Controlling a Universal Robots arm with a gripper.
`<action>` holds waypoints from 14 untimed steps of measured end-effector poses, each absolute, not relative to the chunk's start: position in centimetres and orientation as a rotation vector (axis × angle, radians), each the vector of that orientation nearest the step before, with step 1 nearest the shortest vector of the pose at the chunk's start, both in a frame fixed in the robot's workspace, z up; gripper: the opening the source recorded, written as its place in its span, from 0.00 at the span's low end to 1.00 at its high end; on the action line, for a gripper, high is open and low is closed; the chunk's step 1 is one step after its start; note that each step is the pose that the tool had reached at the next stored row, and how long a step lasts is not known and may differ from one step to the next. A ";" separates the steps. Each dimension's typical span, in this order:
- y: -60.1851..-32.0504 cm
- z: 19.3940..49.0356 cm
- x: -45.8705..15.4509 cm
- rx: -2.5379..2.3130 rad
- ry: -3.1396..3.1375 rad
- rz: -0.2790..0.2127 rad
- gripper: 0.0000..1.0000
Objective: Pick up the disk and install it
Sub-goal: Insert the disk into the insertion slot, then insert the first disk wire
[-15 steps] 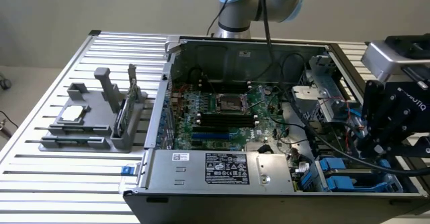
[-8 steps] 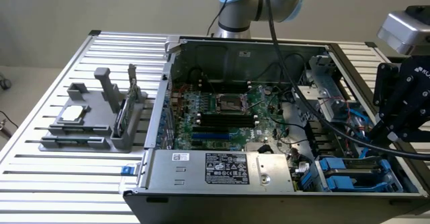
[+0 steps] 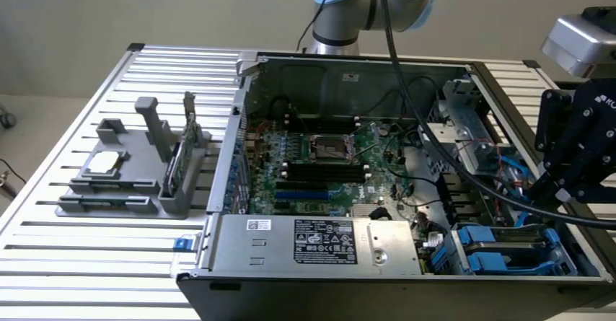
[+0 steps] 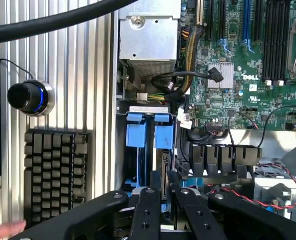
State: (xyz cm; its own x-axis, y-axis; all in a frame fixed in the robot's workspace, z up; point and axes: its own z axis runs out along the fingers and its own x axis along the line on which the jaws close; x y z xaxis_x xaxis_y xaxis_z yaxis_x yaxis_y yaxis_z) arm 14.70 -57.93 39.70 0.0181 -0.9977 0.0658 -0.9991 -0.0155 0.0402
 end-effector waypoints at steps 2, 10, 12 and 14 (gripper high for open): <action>-57.9 39.7 14.7 2.189 -2.152 0.024 0.20; -57.9 39.7 14.7 2.192 -2.155 0.018 0.20; -57.9 39.7 14.7 2.192 -2.155 0.018 0.20; -57.9 39.7 14.7 2.192 -2.155 0.018 0.21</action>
